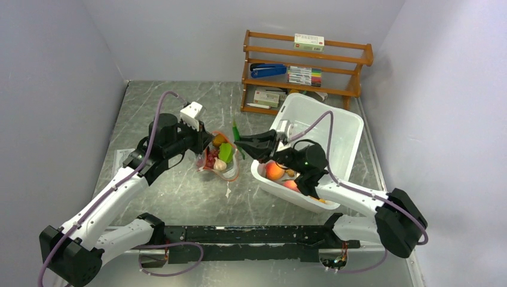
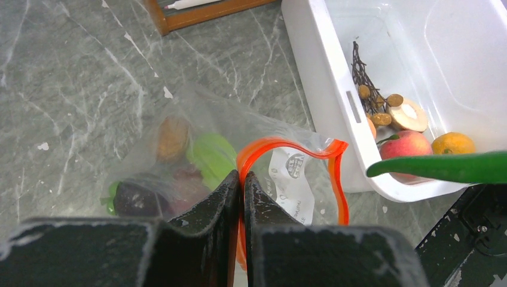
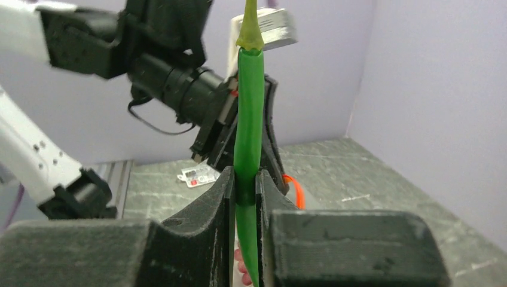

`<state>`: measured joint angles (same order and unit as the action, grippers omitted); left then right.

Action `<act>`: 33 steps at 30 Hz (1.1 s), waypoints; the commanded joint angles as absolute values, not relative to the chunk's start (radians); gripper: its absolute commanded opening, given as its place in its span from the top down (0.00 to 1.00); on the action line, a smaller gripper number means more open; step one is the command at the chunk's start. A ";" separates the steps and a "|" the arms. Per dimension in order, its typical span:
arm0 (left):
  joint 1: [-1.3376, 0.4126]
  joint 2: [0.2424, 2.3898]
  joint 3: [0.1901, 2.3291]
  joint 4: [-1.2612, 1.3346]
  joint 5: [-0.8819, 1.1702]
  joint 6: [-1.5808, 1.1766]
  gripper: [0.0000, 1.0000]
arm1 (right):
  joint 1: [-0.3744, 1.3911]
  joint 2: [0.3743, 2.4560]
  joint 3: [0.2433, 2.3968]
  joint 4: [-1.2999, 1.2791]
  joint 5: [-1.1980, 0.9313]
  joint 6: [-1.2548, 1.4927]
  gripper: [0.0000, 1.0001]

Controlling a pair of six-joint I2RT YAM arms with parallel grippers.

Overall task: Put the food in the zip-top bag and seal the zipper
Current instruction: Place the fake vegetable in the zipper food storage bag.

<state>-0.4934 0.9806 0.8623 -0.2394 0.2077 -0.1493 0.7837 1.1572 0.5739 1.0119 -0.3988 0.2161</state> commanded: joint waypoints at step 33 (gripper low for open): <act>-0.487 0.909 0.858 -0.222 0.243 -0.070 0.93 | 0.808 1.484 1.094 -0.096 -0.811 -1.084 0.91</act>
<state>-0.4934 0.9432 0.8589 -0.2394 0.2470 -0.0994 0.8062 1.4635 1.0634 0.2256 -0.9649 -0.8410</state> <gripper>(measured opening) 0.071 0.114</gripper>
